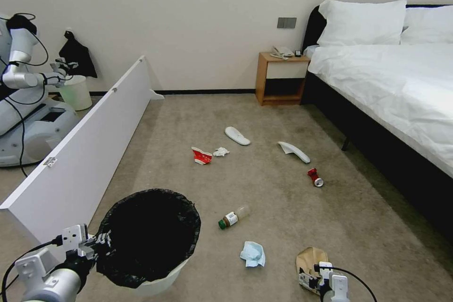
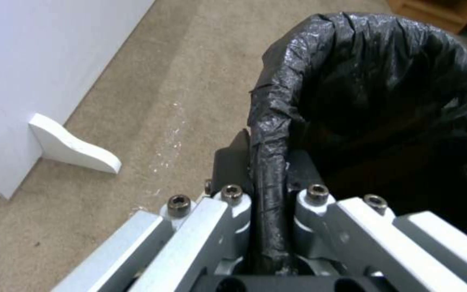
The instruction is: Pick up the trash bin, then pick up the garbage from the floor and place it into the trash bin.
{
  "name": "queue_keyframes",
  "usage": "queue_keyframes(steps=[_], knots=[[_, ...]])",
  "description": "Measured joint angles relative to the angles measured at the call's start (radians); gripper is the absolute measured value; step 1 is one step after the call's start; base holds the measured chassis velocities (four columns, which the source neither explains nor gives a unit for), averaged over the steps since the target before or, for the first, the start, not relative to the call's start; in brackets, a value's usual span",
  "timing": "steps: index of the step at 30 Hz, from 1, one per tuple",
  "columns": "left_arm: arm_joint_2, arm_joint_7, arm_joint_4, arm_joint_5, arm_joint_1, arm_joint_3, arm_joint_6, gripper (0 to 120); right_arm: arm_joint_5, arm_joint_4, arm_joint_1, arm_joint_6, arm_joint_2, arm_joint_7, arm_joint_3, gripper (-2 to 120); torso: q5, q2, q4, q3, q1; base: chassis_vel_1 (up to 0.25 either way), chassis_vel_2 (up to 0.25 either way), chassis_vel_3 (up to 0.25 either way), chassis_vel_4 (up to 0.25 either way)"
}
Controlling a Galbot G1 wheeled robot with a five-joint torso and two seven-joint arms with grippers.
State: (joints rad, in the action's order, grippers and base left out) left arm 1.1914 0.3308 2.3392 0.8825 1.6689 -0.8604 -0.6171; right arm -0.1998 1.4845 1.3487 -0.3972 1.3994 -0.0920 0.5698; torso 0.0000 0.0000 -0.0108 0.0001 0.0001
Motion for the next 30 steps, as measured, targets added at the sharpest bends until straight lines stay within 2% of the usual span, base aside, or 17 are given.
queue_keyframes(steps=[6,8,13,14,16,17,19,20,22,23,24,26,28,30], knots=[[0.006,0.0,0.003,-0.001,0.003,0.001,0.0,4,0.005,-0.026,-0.021,-0.006,0.001,-0.001,0.003,100,0.0,0.0,0.0,0.0,0.0,0.0,0.0,0.0,0.0],[0.006,0.0,0.004,-0.001,0.004,0.0,0.0,4,0.007,-0.031,-0.026,-0.007,0.002,-0.001,0.003,96,0.0,0.0,0.0,0.0,0.0,0.0,0.0,0.0,0.0],[0.011,0.0,0.012,-0.002,0.008,-0.002,0.0,4,0.009,-0.036,-0.034,-0.01,0.001,-0.005,0.009,76,0.0,0.0,0.0,0.0,0.0,0.0,0.0,0.0,0.0],[0.011,0.0,0.012,-0.002,0.008,-0.002,0.0,4,0.009,-0.036,-0.034,-0.01,0.001,-0.005,0.009,76,0.0,0.0,0.0,0.0,0.0,0.0,0.0,0.0,0.0],[0.014,0.0,0.014,-0.003,0.011,-0.002,0.0,4,0.009,-0.027,-0.028,-0.012,-0.003,-0.008,0.012,65,0.0,0.0,0.0,0.0,0.0,0.0,0.0,0.0,0.0],[0.014,0.0,0.014,-0.003,0.011,-0.002,0.0,4,0.009,-0.027,-0.028,-0.012,-0.003,-0.008,0.012,65,0.0,0.0,0.0,0.0,0.0,0.0,0.0,0.0,0.0],[0.014,0.0,0.016,-0.003,0.014,-0.002,0.0,4,0.009,-0.021,-0.019,-0.012,-0.005,-0.008,0.017,55,0.0,0.0,0.0,0.0,0.0,0.0,0.0,0.0,0.0],[0.014,0.0,0.016,-0.003,0.014,-0.002,0.0,4,0.009,-0.021,-0.019,-0.012,-0.005,-0.008,0.017,55,0.0,0.0,0.0,0.0,0.0,0.0,0.0,0.0,0.0],[0.014,-0.001,0.02,-0.004,0.016,-0.003,0.001,4,0.01,-0.015,-0.011,-0.012,-0.006,-0.008,0.023,43,0.0,0.0,0.0,0.0,0.0,0.0,0.0,0.0,0.0],[0.014,-0.001,0.02,-0.004,0.016,-0.003,0.001,4,0.01,-0.015,-0.011,-0.012,-0.006,-0.008,0.023,43,0.0,0.0,0.0,0.0,0.0,0.0,0.0,0.0,0.0],[0.014,-0.001,0.022,-0.004,0.016,-0.002,0.001,4,0.011,-0.012,-0.007,-0.012,-0.007,-0.008,0.026,36,0.0001,0.0,0.0,0.0,0.0,0.0,0.0,0.0,0.0],[0.015,-0.001,0.023,-0.005,0.017,-0.001,0.001,4,0.013,-0.01,-0.005,-0.013,-0.007,-0.008,0.028,33,0.0,0.0,0.0,0.0,0.0,0.0,0.0,0.0,0.0],[0.015,-0.001,0.025,-0.006,0.019,0.0,0.001,4,0.016,-0.003,0.003,-0.013,-0.01,-0.008,0.036,20,0.0,0.0,0.0,0.0,0.0,0.0,0.0,0.0,0.0],[0.015,-0.001,0.026,-0.006,0.019,0.001,0.001,4,0.016,0.0,0.006,-0.013,-0.011,-0.008,0.038,16,0.0,0.0,0.0,0.0,0.0,0.0,0.0,0.0,0.0]])
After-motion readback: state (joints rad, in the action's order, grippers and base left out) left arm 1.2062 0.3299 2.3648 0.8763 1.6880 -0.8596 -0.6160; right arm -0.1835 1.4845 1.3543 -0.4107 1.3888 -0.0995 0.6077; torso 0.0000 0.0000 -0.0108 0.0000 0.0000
